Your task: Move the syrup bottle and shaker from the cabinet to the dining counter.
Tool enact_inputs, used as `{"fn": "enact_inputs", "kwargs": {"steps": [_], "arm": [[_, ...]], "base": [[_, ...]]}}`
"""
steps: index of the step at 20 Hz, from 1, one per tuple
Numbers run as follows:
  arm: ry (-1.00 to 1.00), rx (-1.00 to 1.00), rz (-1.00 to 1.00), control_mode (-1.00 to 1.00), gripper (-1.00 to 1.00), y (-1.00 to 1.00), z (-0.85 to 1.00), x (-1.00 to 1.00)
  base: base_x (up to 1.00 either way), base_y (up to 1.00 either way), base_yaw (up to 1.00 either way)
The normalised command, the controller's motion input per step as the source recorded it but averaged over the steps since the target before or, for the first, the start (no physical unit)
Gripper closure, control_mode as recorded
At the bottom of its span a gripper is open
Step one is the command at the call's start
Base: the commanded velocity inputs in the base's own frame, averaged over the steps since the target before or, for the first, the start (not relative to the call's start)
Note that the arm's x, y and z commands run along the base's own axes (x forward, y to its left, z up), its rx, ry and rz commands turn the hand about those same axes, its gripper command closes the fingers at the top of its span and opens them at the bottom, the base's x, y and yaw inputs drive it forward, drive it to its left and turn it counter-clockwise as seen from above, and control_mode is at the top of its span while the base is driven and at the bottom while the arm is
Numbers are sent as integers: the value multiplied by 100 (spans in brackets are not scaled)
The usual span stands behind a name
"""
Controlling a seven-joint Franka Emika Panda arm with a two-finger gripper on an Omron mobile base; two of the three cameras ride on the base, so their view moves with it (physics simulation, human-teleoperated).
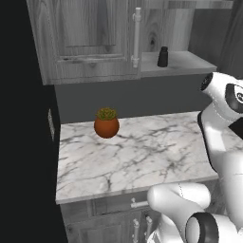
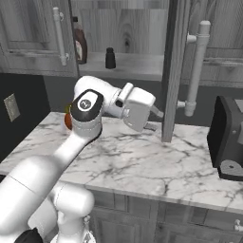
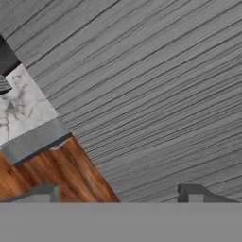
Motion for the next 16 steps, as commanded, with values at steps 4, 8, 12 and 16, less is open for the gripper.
{"fn": "enact_inputs", "kwargs": {"steps": [4,8,12,16], "arm": [[-22,29,34,-100,-100,60,0,0],[-36,30,38,-100,-100,79,0,0],[-31,30,38,-100,-100,84,0,10],[-21,24,38,-100,-100,92,0,36]], "base": [[0,0,0],[0,0,0],[0,0,0],[0,0,0]]}}
